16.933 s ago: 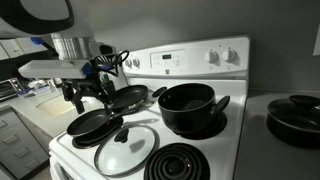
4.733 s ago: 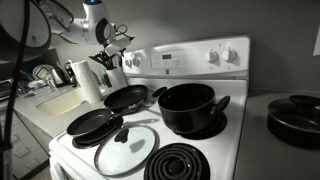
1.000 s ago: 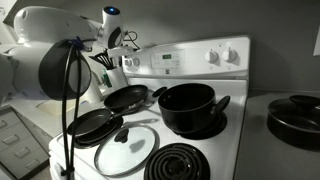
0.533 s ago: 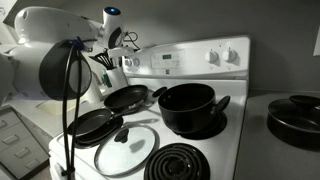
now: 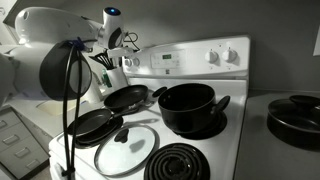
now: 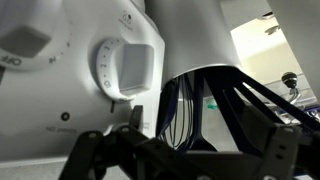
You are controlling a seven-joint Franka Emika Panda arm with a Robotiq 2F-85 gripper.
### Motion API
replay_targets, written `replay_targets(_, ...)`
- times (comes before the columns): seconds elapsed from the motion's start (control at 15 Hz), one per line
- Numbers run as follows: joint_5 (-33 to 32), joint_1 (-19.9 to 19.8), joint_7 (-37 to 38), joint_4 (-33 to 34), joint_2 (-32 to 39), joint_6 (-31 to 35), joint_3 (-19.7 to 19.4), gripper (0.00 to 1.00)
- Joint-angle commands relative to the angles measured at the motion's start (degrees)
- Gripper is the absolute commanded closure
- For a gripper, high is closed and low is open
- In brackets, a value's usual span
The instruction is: Press the switch on the left side of the stove
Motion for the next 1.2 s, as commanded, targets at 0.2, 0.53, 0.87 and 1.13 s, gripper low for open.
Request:
replay_targets(0.2,0.8,0.0,0.4,2.7,3.2,-1.3,1.2,0.0)
replay_targets(0.53,0.6,0.0,0.3,3.2,3.7,-1.6,2.0,0.0)
replay_targets(0.87,-1.4,0.9,1.9,1.8,1.7,-1.3,0.4,0.0)
replay_targets(1.13,-3.9,1.9,5.1,-0.1,-0.4,-3.4,-1.4,0.0)
